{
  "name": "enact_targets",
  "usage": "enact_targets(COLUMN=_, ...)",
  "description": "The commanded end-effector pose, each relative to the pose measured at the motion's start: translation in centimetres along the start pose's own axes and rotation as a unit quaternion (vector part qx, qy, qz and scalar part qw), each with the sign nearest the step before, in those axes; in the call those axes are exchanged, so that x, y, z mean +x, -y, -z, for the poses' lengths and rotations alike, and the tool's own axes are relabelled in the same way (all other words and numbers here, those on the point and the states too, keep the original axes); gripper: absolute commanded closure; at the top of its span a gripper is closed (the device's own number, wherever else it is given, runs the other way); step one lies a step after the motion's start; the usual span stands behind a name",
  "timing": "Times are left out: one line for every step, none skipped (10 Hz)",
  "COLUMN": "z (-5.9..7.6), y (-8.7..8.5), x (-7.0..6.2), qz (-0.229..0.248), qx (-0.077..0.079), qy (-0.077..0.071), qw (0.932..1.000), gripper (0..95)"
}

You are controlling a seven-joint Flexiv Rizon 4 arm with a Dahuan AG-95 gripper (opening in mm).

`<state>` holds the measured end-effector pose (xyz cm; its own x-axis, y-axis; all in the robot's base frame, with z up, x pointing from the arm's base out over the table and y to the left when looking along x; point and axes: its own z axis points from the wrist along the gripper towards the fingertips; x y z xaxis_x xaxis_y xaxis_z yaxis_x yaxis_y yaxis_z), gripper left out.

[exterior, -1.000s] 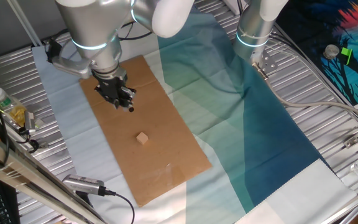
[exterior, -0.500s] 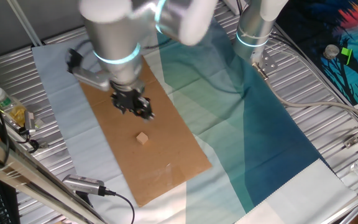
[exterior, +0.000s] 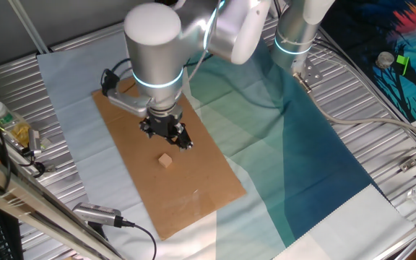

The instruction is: Grab the block and place it at the designated location

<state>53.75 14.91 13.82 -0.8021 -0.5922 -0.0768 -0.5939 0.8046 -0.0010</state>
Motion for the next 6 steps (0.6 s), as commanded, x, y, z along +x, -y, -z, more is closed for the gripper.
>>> enact_targets(z=-1.0, y=0.1, x=0.0, qz=-0.001, qx=0.002, qy=0.003, qw=1.0000, gripper=0.0)
enact_targets(z=-1.6, y=0.2, x=0.0, qz=-0.001, qx=0.003, qy=0.004, qw=1.0000, gripper=0.0)
enact_targets(z=-2.2, y=0.2, x=0.0, qz=-0.001, qx=0.003, qy=0.004, qw=1.0000, gripper=0.0)
enact_targets(z=-3.1, y=0.2, x=0.1, qz=0.001, qx=0.005, qy=0.004, qw=1.0000, gripper=0.0)
enact_targets(z=-3.5, y=0.2, x=0.1, qz=0.000, qx=0.006, qy=0.005, qw=1.0000, gripper=0.0)
enact_targets(z=-4.4, y=0.2, x=0.2, qz=0.001, qx=0.007, qy=0.006, qw=1.0000, gripper=0.0)
